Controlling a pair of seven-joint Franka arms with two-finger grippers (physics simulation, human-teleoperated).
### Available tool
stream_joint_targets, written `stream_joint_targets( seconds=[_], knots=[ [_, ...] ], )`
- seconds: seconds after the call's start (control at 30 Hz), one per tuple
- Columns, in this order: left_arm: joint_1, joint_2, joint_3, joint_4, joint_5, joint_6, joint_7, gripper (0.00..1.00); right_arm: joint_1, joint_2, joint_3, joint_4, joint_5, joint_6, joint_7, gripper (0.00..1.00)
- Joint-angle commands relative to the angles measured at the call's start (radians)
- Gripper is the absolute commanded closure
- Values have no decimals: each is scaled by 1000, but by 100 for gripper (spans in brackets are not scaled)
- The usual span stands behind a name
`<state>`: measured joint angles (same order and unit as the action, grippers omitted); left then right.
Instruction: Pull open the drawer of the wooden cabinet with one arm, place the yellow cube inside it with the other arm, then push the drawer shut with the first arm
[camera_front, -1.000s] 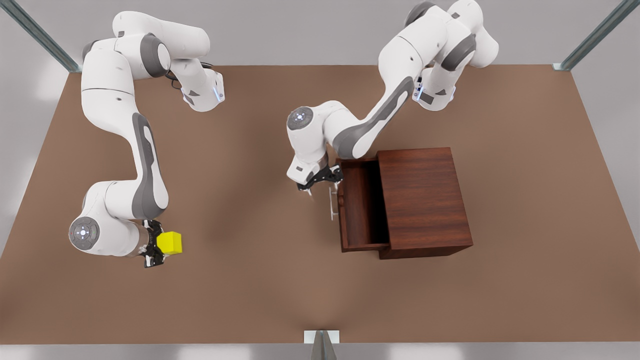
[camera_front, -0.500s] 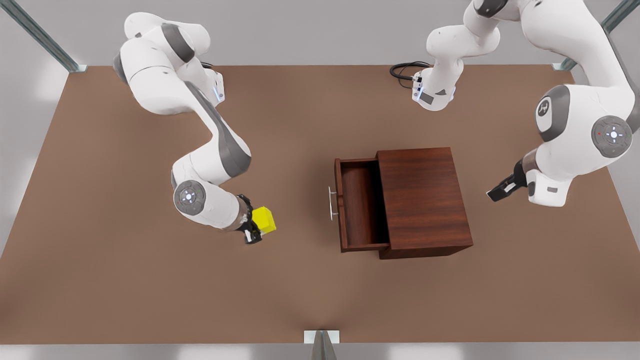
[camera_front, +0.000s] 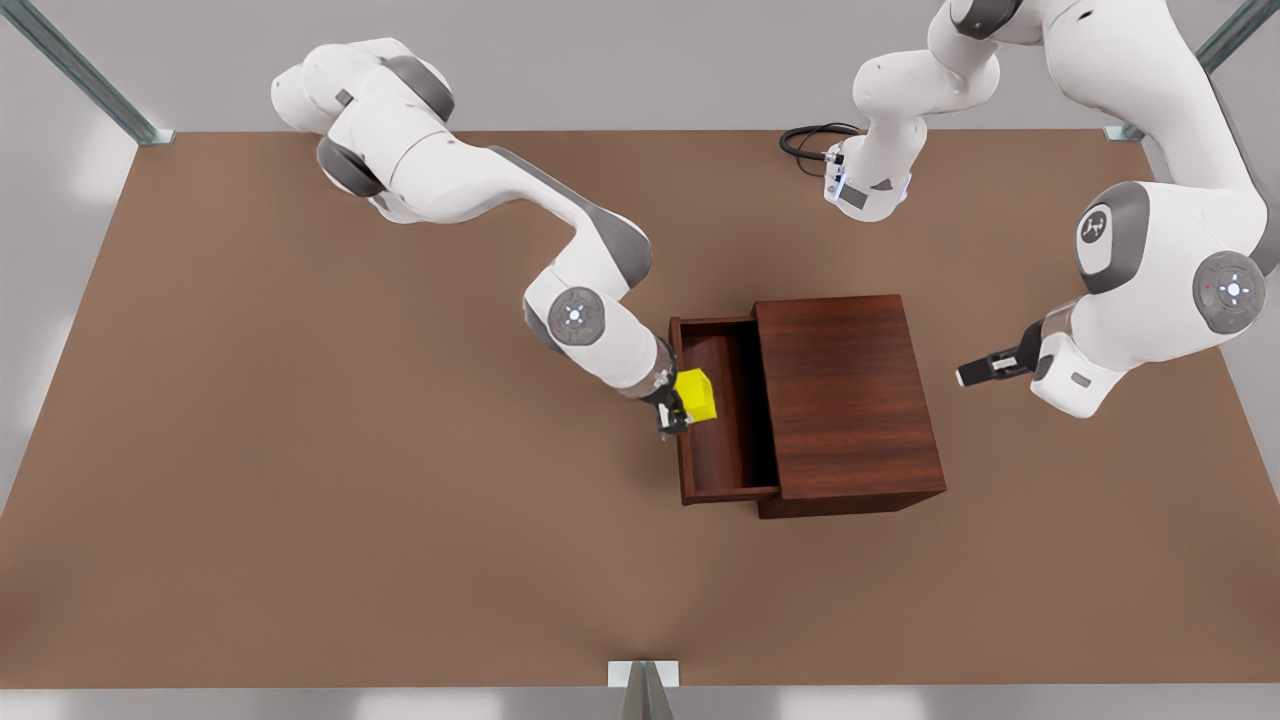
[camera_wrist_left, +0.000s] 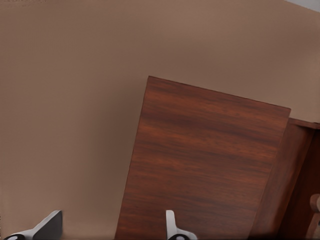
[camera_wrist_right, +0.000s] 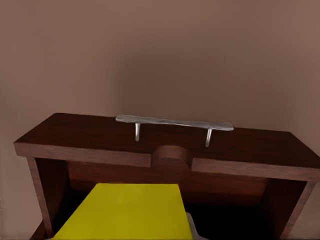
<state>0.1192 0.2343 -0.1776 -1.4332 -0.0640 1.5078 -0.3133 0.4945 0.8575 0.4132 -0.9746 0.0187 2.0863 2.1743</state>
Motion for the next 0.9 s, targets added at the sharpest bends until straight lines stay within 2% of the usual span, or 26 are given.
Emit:
stream_joint_targets(
  seconds=[0.0,0.2,0.4,0.43,0.63,0.7,0.77,0.8,0.87],
  knots=[
    [0,-1,0,0,0,-8,258,0,18,14,-2,13,6,83,446,43],
    [0,-1,-2,-1,0,-8,258,0,93,83,-54,70,4,97,449,43],
    [-3,-1,-2,-1,0,-8,258,0,105,106,-70,71,3,112,449,42],
    [-3,-1,-2,-1,1,-8,254,0,105,106,-73,73,3,113,450,0],
    [8,-20,7,-18,10,-21,211,0,81,87,-70,77,3,75,446,0],
    [14,-16,13,-15,13,-24,217,0,-3,25,-60,79,4,-75,427,0],
    [7,-12,7,-18,15,-29,-5,2,-191,-66,-33,77,4,-311,245,0],
    [-13,-12,4,-19,10,-34,-188,96,-313,-89,-2,77,4,-405,96,0],
    [-16,-21,-14,-18,-62,-83,-481,100,-497,-90,-4,76,-84,-508,-302,0]
  ],
)
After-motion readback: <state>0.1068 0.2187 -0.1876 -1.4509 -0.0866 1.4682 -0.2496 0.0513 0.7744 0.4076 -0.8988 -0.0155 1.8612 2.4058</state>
